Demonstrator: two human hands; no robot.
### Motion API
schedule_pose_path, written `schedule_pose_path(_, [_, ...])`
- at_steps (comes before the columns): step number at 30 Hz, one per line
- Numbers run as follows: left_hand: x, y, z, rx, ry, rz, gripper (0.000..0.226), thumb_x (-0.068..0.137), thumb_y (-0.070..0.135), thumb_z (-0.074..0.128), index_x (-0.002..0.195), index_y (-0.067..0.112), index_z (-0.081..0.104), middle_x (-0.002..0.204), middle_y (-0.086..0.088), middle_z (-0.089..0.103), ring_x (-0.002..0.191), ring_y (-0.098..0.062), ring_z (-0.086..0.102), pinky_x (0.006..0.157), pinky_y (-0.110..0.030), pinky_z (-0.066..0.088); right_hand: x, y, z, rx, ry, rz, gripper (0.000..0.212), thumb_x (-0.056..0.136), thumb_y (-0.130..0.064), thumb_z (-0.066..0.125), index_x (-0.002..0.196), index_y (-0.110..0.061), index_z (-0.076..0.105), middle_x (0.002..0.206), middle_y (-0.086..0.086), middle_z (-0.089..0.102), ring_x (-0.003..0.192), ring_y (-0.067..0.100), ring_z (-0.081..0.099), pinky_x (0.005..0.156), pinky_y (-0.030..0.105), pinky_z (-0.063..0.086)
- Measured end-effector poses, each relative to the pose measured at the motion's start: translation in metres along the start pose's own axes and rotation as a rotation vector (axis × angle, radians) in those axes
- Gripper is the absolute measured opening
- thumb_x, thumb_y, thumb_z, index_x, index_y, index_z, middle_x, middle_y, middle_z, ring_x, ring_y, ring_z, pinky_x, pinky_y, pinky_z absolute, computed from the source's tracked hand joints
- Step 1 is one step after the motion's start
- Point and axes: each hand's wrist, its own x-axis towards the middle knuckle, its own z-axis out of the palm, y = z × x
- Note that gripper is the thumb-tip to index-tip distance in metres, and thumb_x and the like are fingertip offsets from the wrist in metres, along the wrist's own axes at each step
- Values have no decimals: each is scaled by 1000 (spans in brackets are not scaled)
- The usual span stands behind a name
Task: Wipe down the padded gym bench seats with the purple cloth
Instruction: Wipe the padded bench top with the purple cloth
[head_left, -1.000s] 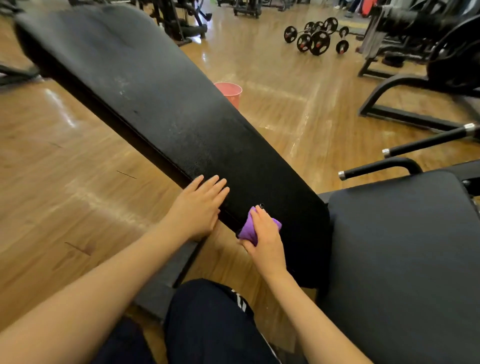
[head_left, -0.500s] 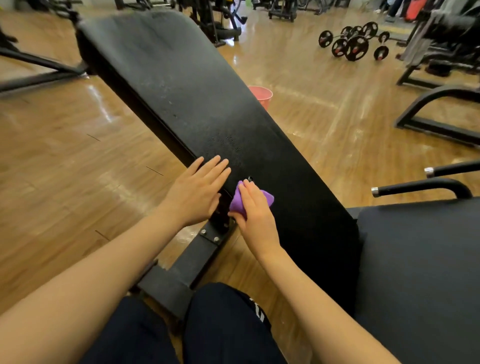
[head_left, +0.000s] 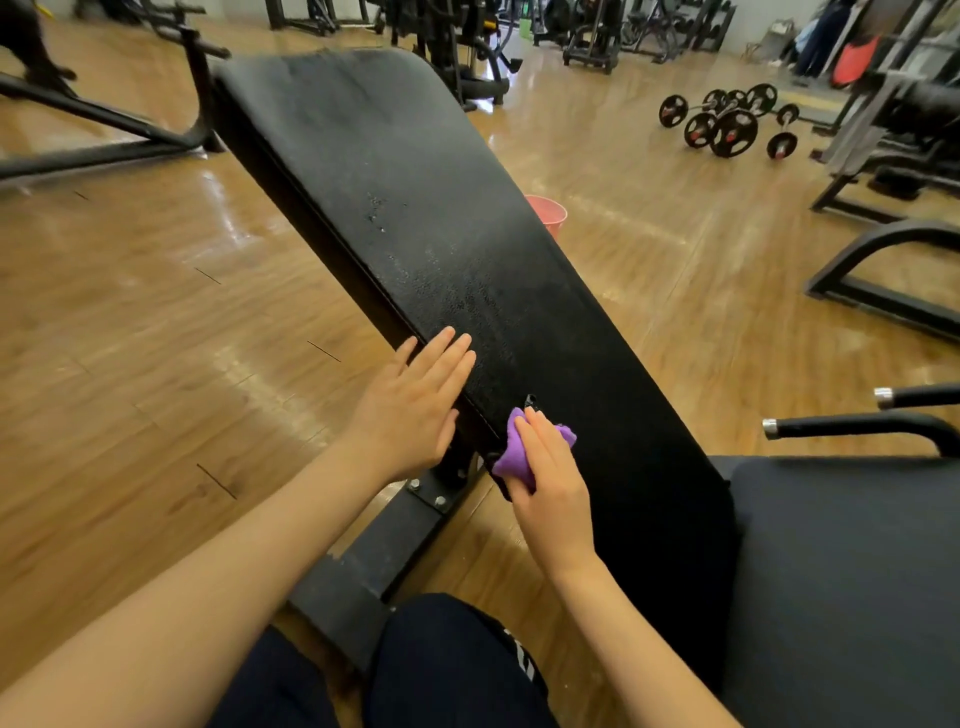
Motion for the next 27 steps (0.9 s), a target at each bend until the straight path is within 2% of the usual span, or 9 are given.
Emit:
schedule_pose_path(3, [2,-14,-7,16,-18,-79,68,88,36,59,144,4,37,153,-14,31,143,-28,27,113,-47,22,40,-31,13,-13,-21,-82,62,73,-6,76,130,-2,51,134,12,53,130,17,40,110,26,23])
schedule_pose_path(6, [2,-41,-14,-37,-16,-237,69,98,35,44,152,6,11,160,-14,4,148,-29,3,116,-49,13,47,-40,23,-54,-25,-81,65,72,-2,76,131,-3,50,134,12,53,128,23,46,107,33,28])
schedule_pose_path(8, [0,-55,-11,-34,-42,-202,68,101,32,40,152,11,1,161,-10,-4,148,-27,-5,117,-49,8,35,-26,21,-38,-14,-61,65,72,3,75,132,-4,50,133,11,54,127,21,47,107,34,34])
schedule_pose_path(12, [-2,-53,-5,-87,-6,-178,74,88,23,65,148,5,26,156,-15,22,145,-33,19,111,-52,24,9,-6,11,-32,-7,-10,67,70,5,75,132,-5,50,133,8,54,127,18,45,104,39,40])
schedule_pose_path(16, [-1,-50,-7,-79,27,-185,75,82,26,71,144,2,37,151,-18,33,140,-35,30,108,-50,31,6,-11,5,-14,-11,70,62,72,5,73,130,-3,52,131,11,56,126,16,42,101,45,44])
schedule_pose_path(19, [-1,-57,-12,-76,40,-138,73,74,22,76,138,2,46,145,-18,44,134,-34,41,105,-48,37,35,-35,10,-12,14,-19,58,74,0,74,128,-4,54,129,10,57,126,16,45,104,38,41])
schedule_pose_path(22, [1,-70,-16,-55,77,-92,71,63,13,80,130,2,57,136,-15,55,126,-31,52,99,-49,43,74,-64,29,-17,36,-151,58,73,-1,75,126,0,55,128,16,57,124,26,50,106,33,35])
schedule_pose_path(24, [0,-75,-24,-56,35,-62,71,75,13,70,140,6,45,147,-11,43,136,-24,41,108,-46,34,83,-69,39,-45,27,-156,61,70,1,77,126,1,55,128,17,57,122,28,52,104,35,37])
schedule_pose_path(27, [-2,-76,-30,-33,-113,-67,68,97,19,37,153,16,0,161,0,-5,148,-15,-5,118,-39,0,61,-51,34,-33,41,-76,63,71,2,76,129,-5,53,130,11,56,124,22,50,104,38,41])
